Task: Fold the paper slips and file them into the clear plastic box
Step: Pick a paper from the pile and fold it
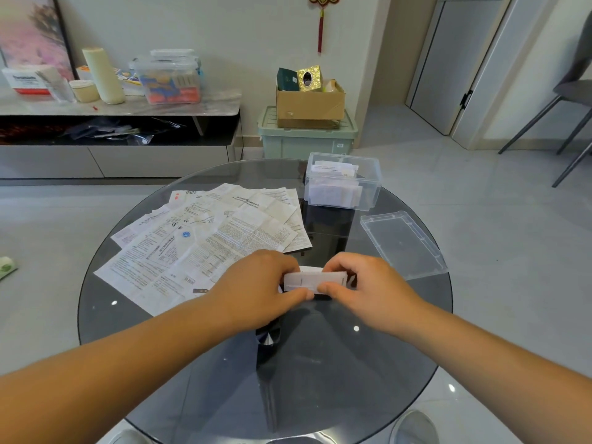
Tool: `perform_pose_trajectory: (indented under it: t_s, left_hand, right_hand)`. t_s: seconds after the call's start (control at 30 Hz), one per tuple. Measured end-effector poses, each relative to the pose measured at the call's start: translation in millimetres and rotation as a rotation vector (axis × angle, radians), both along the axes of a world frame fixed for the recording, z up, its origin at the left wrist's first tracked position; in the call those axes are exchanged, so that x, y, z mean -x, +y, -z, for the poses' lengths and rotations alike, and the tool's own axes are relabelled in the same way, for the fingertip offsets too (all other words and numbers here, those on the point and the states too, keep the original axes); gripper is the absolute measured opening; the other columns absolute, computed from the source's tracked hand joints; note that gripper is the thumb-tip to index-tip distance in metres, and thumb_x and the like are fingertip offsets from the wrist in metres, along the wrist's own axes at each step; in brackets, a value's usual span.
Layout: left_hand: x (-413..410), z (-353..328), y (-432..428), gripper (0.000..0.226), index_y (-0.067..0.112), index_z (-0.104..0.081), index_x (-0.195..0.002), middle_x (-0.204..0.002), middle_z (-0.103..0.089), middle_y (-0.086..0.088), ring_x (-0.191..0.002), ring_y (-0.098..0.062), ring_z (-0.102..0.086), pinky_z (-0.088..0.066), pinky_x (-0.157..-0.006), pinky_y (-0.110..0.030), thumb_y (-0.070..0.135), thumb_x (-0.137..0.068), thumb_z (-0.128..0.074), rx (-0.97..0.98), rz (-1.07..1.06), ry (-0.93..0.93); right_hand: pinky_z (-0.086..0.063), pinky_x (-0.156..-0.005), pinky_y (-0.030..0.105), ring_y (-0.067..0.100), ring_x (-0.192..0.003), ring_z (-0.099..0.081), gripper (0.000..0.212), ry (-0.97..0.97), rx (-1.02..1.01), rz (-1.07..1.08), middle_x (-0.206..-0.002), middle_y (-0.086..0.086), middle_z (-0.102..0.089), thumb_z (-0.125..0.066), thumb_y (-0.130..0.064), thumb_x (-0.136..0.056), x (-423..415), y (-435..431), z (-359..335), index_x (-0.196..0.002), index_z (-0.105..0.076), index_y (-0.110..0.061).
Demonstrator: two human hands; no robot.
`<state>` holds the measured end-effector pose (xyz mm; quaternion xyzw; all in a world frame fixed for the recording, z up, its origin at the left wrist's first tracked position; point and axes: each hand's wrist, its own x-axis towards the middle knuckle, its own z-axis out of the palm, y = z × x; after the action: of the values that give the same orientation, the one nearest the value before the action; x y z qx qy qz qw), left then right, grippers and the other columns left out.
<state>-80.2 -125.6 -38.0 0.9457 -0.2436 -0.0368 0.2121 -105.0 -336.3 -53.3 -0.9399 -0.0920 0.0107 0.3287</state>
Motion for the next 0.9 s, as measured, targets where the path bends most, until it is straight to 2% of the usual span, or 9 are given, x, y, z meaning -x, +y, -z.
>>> perform_pose_trajectory:
  t_s: [0.13, 0.23, 0.3, 0.4, 0.5, 0.73, 0.83, 0.9]
  left_hand:
    - [-11, 10, -8, 0.027, 0.030, -0.054, -0.097, -0.088, -0.059, 0.009, -0.080, -0.008, -0.053, -0.045, -0.064, -0.027, 0.051, -0.087, -0.067, -0.010, -0.036, -0.028]
    - [-18, 18, -11, 0.036, 0.031, -0.051, -0.106, -0.099, -0.061, 0.007, -0.087, -0.011, -0.056, -0.049, -0.070, -0.029, 0.054, -0.085, -0.069, 0.010, -0.061, 0.019]
    - [-22, 21, -12, 0.041, 0.031, -0.051, -0.112, -0.104, -0.061, 0.006, -0.090, -0.012, -0.057, -0.054, -0.077, -0.032, 0.055, -0.085, -0.070, 0.033, -0.065, 0.066]
    - [-25, 23, -12, 0.042, 0.032, -0.050, -0.114, -0.109, -0.062, 0.006, -0.094, -0.013, -0.058, -0.055, -0.083, -0.037, 0.053, -0.084, -0.071, 0.038, -0.062, 0.098]
    - [-27, 24, -12, 0.046, 0.033, -0.049, -0.119, -0.115, -0.060, 0.005, -0.099, -0.015, -0.056, -0.054, -0.086, -0.038, 0.051, -0.084, -0.073, 0.059, -0.056, 0.113]
    - [-29, 24, -12, 0.051, 0.036, -0.046, -0.128, -0.118, -0.052, 0.003, -0.104, -0.017, -0.051, -0.049, -0.092, -0.039, 0.044, -0.086, -0.073, 0.061, -0.059, 0.130]
    - [-30, 20, -10, 0.049, 0.038, -0.045, -0.133, -0.118, -0.051, 0.000, -0.097, -0.015, -0.050, -0.048, -0.088, -0.029, 0.028, -0.091, -0.070, 0.085, -0.046, 0.205]
    - [-32, 15, -7, 0.051, 0.038, -0.045, -0.136, -0.120, -0.047, 0.001, -0.090, -0.009, -0.050, -0.045, -0.075, -0.015, 0.019, -0.095, -0.067, 0.107, -0.014, 0.260]
  right_hand:
    - [-0.049, -0.069, 0.024, 0.006, -0.084, -0.059, 0.021, -0.009, 0.012, 0.066, -0.091, -0.015, -0.064, -0.076, -0.040, -0.084, -8, 0, 4, -0.098, -0.061, -0.033]
    - [-0.042, -0.067, 0.021, 0.008, -0.090, -0.054, 0.028, 0.010, 0.053, 0.082, -0.097, -0.014, -0.060, -0.076, -0.042, -0.083, -11, 3, 6, -0.102, -0.058, -0.033]
    - [-0.045, -0.075, 0.025, 0.011, -0.097, -0.050, 0.031, 0.004, 0.099, 0.101, -0.101, -0.012, -0.057, -0.074, -0.045, -0.084, -12, 5, 8, -0.106, -0.057, -0.032]
    - [-0.044, -0.094, 0.036, 0.016, -0.109, -0.046, 0.042, 0.002, 0.181, 0.161, -0.105, -0.012, -0.051, -0.070, -0.052, -0.084, -13, 7, 9, -0.118, -0.055, -0.032]
    - [-0.039, -0.102, 0.041, 0.018, -0.116, -0.042, 0.054, 0.068, 0.184, 0.179, -0.109, -0.011, -0.046, -0.071, -0.056, -0.082, -14, 6, 5, -0.128, -0.052, -0.035]
    - [-0.036, -0.098, 0.038, 0.018, -0.119, -0.039, 0.048, 0.134, 0.203, 0.147, -0.114, -0.008, -0.045, -0.072, -0.052, -0.084, -14, 6, 0, -0.127, -0.052, -0.042]
    - [-0.040, -0.099, 0.038, 0.019, -0.120, -0.041, 0.048, 0.187, 0.175, 0.139, -0.114, -0.007, -0.046, -0.076, -0.044, -0.083, -18, 0, -3, -0.125, -0.053, -0.044]
    - [-0.043, -0.102, 0.040, 0.020, -0.119, -0.043, 0.050, 0.222, 0.142, 0.129, -0.113, -0.007, -0.047, -0.078, -0.039, -0.082, -20, -3, -3, -0.124, -0.054, -0.045]
